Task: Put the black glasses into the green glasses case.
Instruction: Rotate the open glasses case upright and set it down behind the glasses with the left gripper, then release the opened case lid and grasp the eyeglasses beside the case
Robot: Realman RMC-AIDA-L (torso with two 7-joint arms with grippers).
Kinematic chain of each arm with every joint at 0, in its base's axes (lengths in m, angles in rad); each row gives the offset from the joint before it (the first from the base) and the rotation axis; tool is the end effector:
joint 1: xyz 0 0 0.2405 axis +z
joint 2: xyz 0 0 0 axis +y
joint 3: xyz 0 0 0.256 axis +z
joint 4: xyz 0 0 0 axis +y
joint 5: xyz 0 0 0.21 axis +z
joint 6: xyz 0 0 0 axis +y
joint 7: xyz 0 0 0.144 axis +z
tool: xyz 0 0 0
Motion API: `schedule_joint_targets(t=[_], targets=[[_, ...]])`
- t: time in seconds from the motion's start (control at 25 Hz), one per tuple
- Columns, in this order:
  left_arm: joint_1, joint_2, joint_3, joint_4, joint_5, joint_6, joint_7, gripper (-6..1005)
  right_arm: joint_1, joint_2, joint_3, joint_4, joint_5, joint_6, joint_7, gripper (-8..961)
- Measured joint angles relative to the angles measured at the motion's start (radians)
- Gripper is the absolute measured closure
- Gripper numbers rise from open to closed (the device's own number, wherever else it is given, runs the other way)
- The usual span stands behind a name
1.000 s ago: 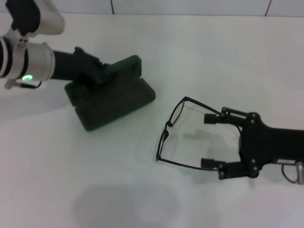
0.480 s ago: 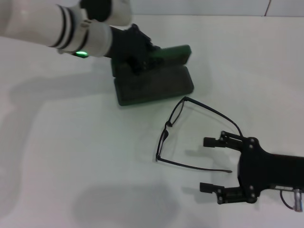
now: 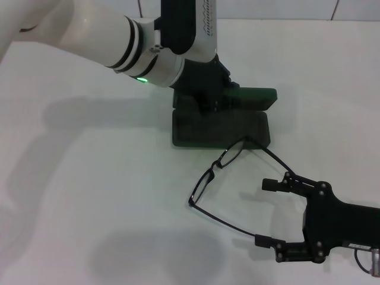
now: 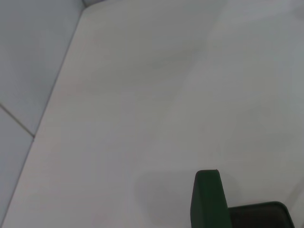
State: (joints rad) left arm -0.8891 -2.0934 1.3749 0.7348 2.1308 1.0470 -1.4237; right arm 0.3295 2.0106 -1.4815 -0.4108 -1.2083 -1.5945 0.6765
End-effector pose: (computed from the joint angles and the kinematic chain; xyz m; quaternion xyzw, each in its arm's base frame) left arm -0.1317 0.4128 -0.0801 -0.9838 0.1179 0.0349 0.1301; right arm 0.2690 0.2408 -0.0513 -0.9347 0.0091 0.3392 0.1059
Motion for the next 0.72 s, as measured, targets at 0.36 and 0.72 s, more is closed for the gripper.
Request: schedule_joint_targets(t=[0.36,0.72], targets=[[0.013,-0.001,0.004,0.024,-0.109,-0.035,-0.057,691,-0.001,-0.004,0.010,0.007,0.003,-0.003,-0.006,81],[0.215,0.003,-0.001,0.183,-0.427,0.045,-0.094,449,0.077,-0.007,0.099,-0.038,0.001,-0.002,-0.017,81]])
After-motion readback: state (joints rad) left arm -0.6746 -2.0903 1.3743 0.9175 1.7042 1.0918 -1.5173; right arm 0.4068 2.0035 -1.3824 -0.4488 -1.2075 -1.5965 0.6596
